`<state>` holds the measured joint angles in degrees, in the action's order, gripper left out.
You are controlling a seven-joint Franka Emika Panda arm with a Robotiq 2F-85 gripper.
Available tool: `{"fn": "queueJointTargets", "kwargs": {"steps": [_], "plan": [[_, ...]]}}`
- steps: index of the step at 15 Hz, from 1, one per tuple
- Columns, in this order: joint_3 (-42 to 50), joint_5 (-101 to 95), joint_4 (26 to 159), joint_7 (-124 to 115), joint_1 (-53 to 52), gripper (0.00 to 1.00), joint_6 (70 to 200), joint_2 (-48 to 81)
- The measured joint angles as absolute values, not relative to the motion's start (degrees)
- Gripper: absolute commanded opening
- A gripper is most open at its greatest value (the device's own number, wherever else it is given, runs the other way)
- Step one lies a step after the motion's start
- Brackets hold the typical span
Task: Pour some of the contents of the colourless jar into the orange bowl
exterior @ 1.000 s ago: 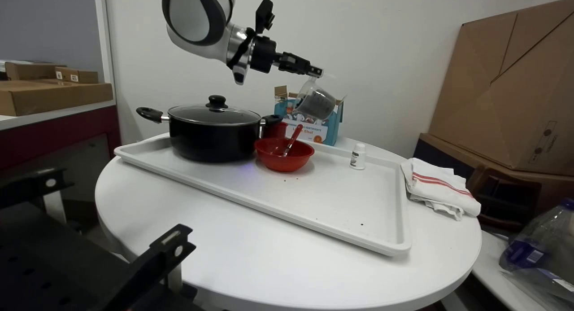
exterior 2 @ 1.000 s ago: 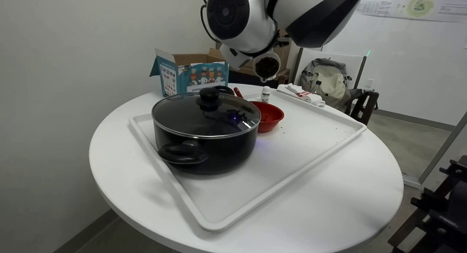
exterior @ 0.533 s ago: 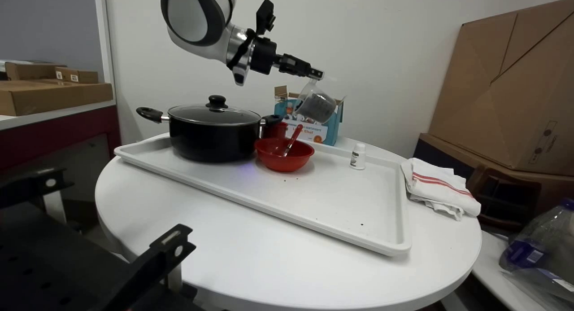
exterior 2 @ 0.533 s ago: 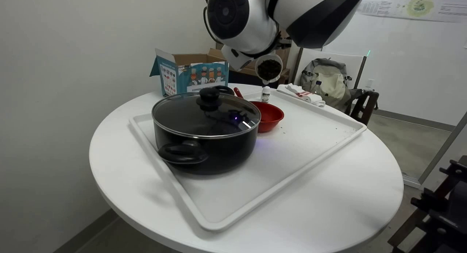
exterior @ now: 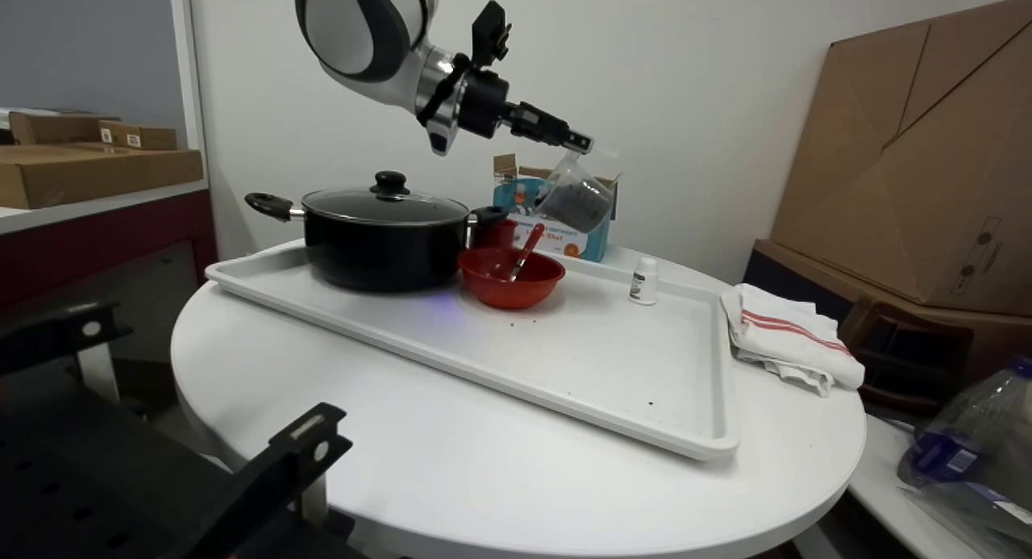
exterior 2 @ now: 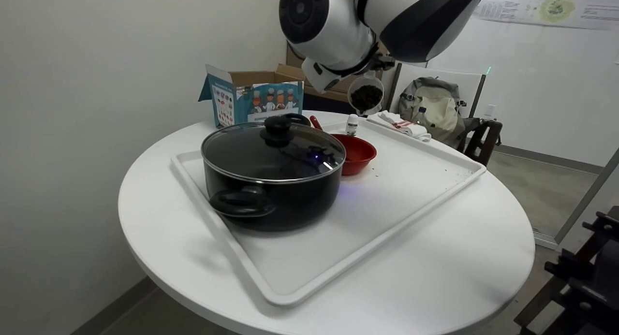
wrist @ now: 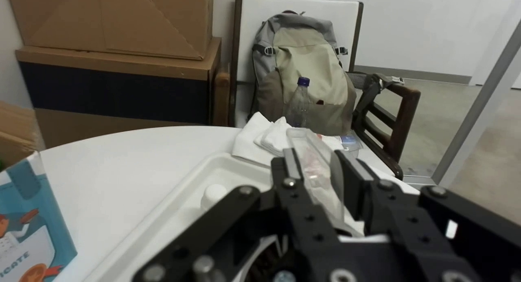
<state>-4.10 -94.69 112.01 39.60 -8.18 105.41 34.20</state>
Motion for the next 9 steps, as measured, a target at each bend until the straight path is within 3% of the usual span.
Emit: {"fn": "queueJointTargets", "kwargs": {"steps": [9], "plan": [[-4.9, -83.3, 109.0, 41.2, -4.8, 0.12, 105.7, 34.1]]}}
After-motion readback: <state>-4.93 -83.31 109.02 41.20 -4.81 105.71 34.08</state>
